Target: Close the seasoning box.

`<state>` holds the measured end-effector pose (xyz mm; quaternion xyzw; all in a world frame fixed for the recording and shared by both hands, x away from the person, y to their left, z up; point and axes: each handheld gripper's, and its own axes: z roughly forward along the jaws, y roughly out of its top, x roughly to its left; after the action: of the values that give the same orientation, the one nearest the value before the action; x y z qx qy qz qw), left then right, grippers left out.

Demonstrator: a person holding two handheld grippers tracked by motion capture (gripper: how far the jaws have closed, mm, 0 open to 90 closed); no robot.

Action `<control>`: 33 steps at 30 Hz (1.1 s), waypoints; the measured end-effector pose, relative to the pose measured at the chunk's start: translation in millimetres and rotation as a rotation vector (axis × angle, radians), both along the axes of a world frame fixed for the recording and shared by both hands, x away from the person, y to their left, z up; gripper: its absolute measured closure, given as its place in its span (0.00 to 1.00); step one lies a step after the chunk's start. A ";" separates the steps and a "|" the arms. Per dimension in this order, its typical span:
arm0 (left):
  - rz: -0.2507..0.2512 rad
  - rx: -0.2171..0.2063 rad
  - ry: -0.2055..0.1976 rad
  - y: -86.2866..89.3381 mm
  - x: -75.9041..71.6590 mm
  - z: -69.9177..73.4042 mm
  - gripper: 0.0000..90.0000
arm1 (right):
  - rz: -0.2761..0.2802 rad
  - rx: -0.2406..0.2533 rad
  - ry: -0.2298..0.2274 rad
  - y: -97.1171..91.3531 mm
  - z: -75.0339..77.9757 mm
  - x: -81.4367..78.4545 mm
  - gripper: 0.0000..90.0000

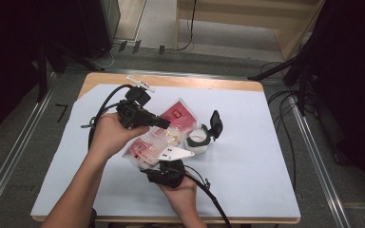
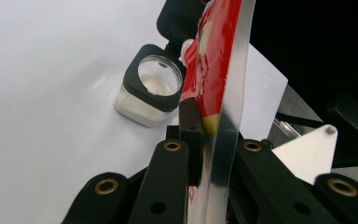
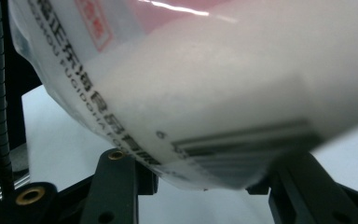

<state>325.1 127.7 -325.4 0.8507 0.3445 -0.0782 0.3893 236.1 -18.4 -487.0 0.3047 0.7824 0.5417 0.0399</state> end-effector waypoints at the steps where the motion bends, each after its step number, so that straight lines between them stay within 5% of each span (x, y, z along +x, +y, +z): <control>1: 0.000 -0.004 -0.004 1.2 -0.7 0.9 0.98 | -0.004 0.003 -0.001 -0.6 0.1 0.1 0.63; 7: -0.009 -0.039 -0.022 9.9 -4.0 7.3 0.99 | -0.036 0.024 -0.013 -8.7 1.0 3.1 0.63; 18: -0.031 -0.101 -0.062 20.4 -9.8 15.6 1.00 | -0.120 0.099 0.051 -30.3 1.2 15.0 0.62; 33: -0.093 -0.082 -0.093 17.6 -15.3 17.4 1.00 | -0.220 0.131 0.107 -56.9 1.8 25.8 0.68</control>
<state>309.8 145.3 -308.0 0.8518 0.2827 -0.0707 0.4353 261.8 -75.3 -485.2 0.4190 0.7082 0.5670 0.0375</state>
